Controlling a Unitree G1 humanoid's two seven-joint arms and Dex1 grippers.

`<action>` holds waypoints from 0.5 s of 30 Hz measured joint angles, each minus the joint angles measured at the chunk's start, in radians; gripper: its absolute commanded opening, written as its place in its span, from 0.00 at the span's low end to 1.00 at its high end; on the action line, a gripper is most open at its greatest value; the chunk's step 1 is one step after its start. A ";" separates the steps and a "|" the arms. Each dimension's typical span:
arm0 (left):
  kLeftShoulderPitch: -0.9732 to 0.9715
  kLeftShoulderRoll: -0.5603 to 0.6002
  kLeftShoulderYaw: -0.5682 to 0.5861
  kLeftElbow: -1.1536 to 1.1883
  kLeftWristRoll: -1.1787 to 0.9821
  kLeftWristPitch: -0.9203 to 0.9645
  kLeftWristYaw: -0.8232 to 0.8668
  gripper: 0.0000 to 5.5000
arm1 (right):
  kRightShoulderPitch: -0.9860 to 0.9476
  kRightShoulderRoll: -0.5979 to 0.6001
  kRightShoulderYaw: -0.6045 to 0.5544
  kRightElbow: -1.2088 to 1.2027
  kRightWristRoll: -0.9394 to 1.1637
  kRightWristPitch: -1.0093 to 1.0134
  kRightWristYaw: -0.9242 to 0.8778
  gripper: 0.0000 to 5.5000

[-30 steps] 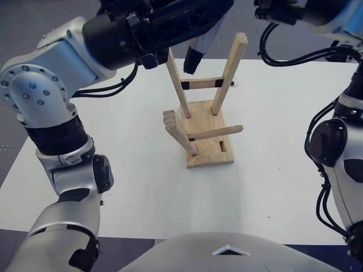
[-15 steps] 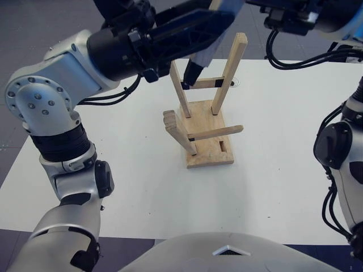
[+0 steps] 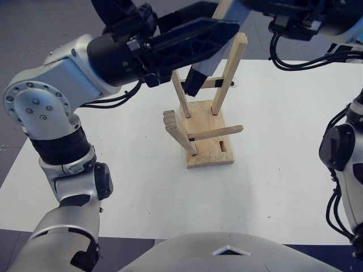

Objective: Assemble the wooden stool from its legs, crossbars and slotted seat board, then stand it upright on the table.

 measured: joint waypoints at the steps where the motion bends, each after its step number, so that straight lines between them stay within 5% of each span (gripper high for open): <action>1: 0.000 0.004 0.004 0.001 -0.007 0.000 0.008 0.62 | 0.000 0.002 -0.010 0.009 -0.001 -0.003 -0.009 0.38; 6: 0.000 0.016 0.016 0.017 -0.007 -0.021 0.032 0.78 | -0.011 -0.004 -0.024 0.056 -0.034 -0.038 -0.028 0.38; 15: -0.031 0.151 0.110 0.066 -0.011 -0.052 -0.020 0.79 | 0.031 -0.168 0.068 0.213 -0.290 -0.313 0.265 0.38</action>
